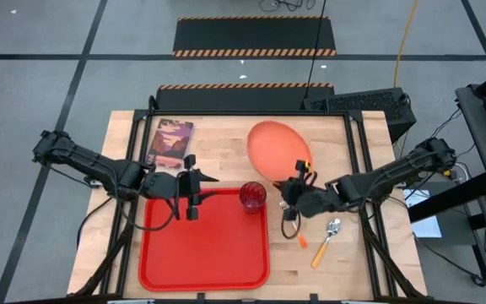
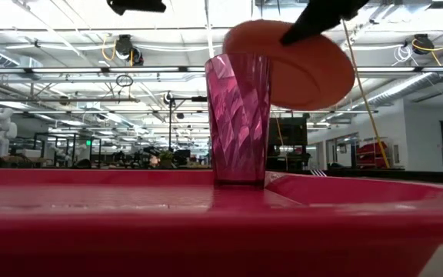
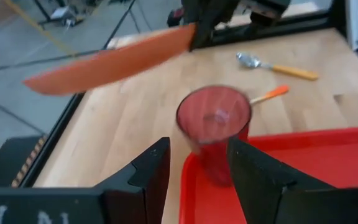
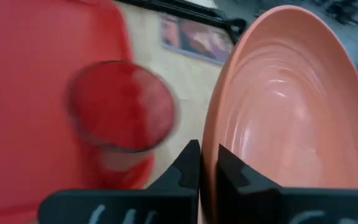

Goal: Pick and place plate/cup/fork/spoon on tray
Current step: Put the orange plate on the red serving tray to the bottom left of the red cup

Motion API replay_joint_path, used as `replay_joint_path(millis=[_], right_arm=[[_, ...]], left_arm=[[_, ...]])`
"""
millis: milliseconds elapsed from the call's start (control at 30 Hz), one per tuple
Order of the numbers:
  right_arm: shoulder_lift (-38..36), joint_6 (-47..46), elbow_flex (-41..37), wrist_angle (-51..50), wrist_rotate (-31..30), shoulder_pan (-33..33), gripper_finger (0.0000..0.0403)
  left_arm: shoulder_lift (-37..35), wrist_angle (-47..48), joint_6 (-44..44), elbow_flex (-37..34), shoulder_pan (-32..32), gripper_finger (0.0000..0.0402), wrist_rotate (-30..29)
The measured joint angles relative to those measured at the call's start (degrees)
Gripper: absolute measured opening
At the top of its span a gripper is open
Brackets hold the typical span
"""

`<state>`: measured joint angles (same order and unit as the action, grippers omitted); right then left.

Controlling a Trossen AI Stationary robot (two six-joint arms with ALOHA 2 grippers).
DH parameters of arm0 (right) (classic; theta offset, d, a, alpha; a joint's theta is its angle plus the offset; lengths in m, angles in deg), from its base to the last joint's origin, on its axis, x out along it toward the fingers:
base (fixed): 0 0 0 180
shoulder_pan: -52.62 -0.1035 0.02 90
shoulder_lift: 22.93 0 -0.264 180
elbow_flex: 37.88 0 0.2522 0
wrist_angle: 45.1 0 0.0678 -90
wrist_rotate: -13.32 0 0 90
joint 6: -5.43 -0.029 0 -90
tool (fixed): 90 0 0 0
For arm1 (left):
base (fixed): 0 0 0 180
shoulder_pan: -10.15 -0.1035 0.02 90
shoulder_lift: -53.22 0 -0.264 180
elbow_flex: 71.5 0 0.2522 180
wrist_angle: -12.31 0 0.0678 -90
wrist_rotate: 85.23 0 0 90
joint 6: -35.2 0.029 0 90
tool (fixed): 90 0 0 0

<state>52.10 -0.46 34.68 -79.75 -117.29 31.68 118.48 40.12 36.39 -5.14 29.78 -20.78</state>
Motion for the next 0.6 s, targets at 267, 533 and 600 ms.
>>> replay_joint_path(millis=[267, 533, 600], right_arm=[[0.6, 3.8, 4.0, 3.0, -0.1, -5.4, 0.0001], [11.7, 10.5, 15.5, 0.3, 0.5, -9.2, 0.0001], [15.8, 11.5, 20.3, -2.1, 3.1, -9.5, 0.0001]], left_arm=[[0.0, -7.3, 6.8, 0.5, 6.4, 0.0163, 0.0], [0.0, -13.8, 11.7, 2.6, 13.8, 0.0163, -1.1], [0.5, -12.6, 11.4, 4.6, 16.1, 0.0163, -1.7]])
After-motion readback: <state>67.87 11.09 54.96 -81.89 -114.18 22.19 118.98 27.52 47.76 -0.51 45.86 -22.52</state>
